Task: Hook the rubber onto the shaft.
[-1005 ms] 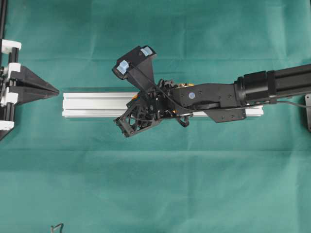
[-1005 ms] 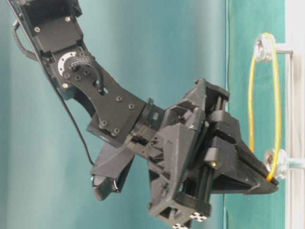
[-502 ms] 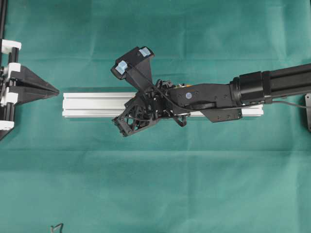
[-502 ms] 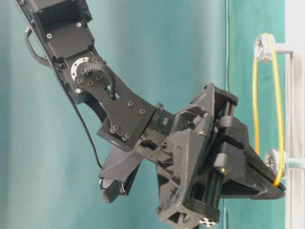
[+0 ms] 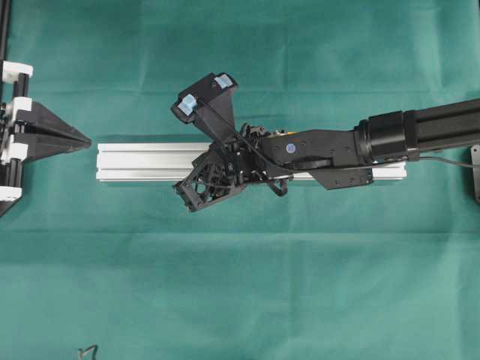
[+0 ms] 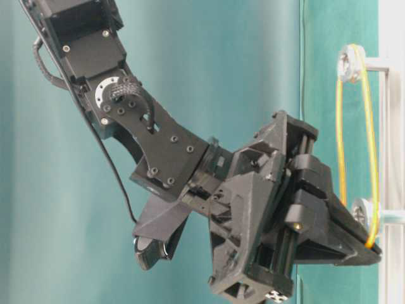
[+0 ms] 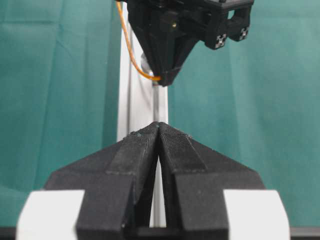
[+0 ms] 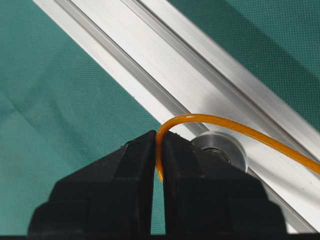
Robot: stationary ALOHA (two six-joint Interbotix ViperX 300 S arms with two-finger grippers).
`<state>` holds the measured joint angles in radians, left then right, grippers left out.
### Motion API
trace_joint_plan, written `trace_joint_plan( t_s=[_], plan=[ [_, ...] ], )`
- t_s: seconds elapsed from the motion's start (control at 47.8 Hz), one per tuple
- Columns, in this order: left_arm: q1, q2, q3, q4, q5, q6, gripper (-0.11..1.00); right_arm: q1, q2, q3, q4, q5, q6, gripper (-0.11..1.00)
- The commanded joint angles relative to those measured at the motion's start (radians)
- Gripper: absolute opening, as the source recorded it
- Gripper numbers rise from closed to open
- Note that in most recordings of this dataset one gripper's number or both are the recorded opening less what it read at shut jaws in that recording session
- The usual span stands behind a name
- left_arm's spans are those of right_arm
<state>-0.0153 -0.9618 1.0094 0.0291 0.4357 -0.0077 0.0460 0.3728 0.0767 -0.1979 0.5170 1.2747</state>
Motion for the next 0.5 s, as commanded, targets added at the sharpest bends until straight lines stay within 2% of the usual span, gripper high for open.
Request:
trace_joint_plan(
  t_s=[0.0, 0.481],
  plan=[
    [-0.002, 0.008, -0.032, 0.002, -0.006, -0.002, 0.0, 0.009, -0.015, -0.009, 0.005, -0.005, 0.002, 0.07],
    [-0.002, 0.008, -0.032, 0.002, -0.006, -0.003, 0.0, 0.018, -0.017, 0.002, 0.008, -0.002, 0.002, 0.07]
  ],
)
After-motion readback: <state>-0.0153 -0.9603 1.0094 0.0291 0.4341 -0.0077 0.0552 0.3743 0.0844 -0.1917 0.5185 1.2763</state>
